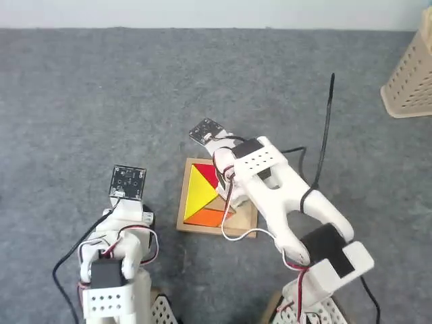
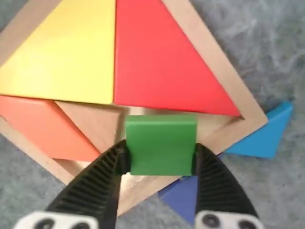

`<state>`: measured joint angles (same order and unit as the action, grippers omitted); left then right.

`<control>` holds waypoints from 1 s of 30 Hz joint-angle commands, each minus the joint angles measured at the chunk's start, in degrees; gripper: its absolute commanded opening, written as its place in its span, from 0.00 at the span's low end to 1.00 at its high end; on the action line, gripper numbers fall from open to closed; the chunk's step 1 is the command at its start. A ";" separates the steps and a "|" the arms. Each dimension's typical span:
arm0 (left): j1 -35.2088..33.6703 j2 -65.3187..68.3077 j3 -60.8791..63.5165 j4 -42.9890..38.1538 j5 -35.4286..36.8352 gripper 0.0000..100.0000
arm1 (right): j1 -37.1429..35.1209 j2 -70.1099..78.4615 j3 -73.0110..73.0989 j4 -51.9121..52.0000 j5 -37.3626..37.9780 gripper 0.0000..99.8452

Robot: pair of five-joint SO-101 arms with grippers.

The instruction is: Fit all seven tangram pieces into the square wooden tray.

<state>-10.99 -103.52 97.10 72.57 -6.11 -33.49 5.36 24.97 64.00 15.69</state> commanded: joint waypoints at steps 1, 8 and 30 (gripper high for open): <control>0.09 -1.23 -0.48 0.00 0.44 0.07 | -0.66 -1.54 -3.34 -0.84 -0.70 0.18; 0.09 -1.23 -0.48 0.00 0.44 0.07 | -0.66 -4.35 -3.25 -0.75 -2.64 0.18; 0.09 -1.23 -0.48 0.00 0.44 0.07 | -0.13 -4.62 -2.99 -1.19 -3.25 0.18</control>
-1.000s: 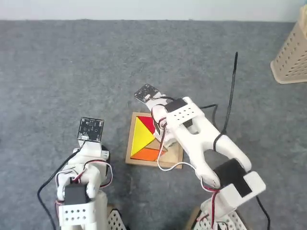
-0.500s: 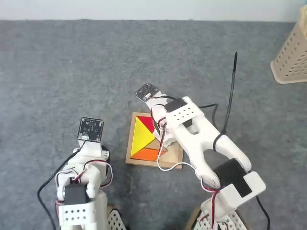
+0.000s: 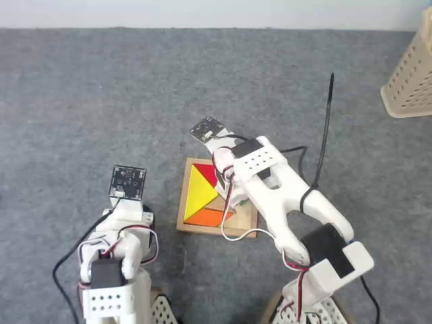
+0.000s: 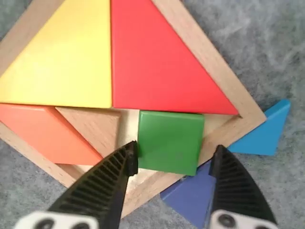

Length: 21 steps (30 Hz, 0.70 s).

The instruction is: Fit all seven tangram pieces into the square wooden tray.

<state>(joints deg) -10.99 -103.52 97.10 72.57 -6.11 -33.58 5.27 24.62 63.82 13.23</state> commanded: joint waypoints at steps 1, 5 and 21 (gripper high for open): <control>0.09 -1.23 -0.48 0.00 0.44 0.07 | 0.57 -4.26 -2.64 -1.19 -0.79 0.15; 0.09 -1.23 -0.48 0.00 0.44 0.07 | 1.19 -4.00 -1.76 -2.86 -0.79 0.07; 0.09 -1.23 -0.48 0.00 0.44 0.07 | 7.16 -14.11 0.35 -0.48 -0.18 0.12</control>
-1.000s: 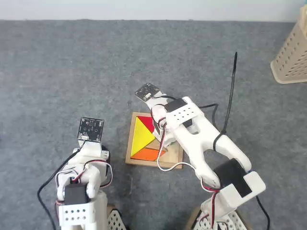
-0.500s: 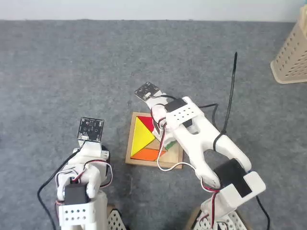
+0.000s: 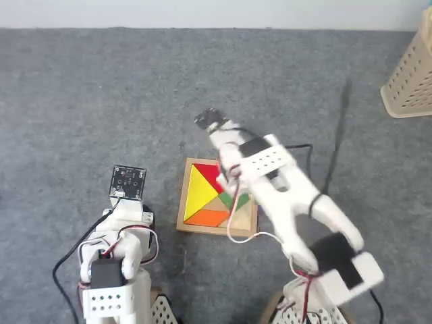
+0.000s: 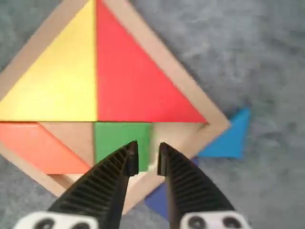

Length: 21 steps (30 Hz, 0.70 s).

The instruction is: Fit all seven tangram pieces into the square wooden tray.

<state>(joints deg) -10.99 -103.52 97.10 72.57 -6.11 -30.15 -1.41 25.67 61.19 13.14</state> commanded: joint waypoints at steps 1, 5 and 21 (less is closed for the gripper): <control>0.09 -1.23 -0.48 0.00 0.44 0.07 | 4.97 -8.66 -0.70 2.77 -0.09 0.13; 0.09 -1.23 -0.48 0.00 0.44 0.07 | 10.59 -10.15 -0.70 4.70 1.93 0.17; 0.09 -1.23 -0.48 0.00 0.44 0.07 | 10.86 -5.85 6.59 10.07 3.16 0.20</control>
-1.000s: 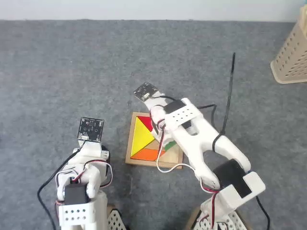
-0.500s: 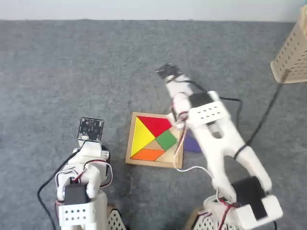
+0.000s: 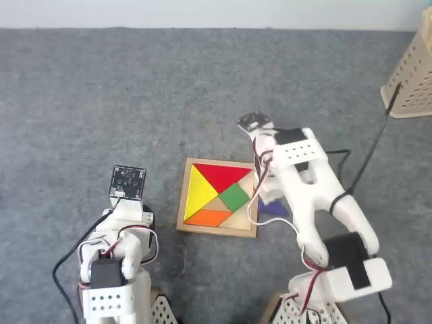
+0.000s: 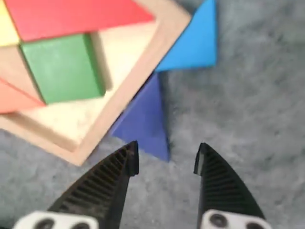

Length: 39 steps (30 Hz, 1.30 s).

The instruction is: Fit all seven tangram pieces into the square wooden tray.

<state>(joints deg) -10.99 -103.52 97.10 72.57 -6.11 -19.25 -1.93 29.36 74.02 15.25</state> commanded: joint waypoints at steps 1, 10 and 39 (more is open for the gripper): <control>0.09 -1.23 -0.48 0.00 0.44 0.07 | -0.04 -6.11 4.57 -3.82 1.58 0.20; 0.09 -1.23 -0.48 0.00 0.44 0.07 | -3.82 -6.64 10.37 -10.59 0.62 0.20; 0.09 -1.23 -0.48 0.00 0.44 0.07 | 11.47 -7.25 2.02 -6.46 2.02 0.20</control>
<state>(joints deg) -10.99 -103.52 97.10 72.57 -6.11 -7.82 -3.96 34.37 65.93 15.08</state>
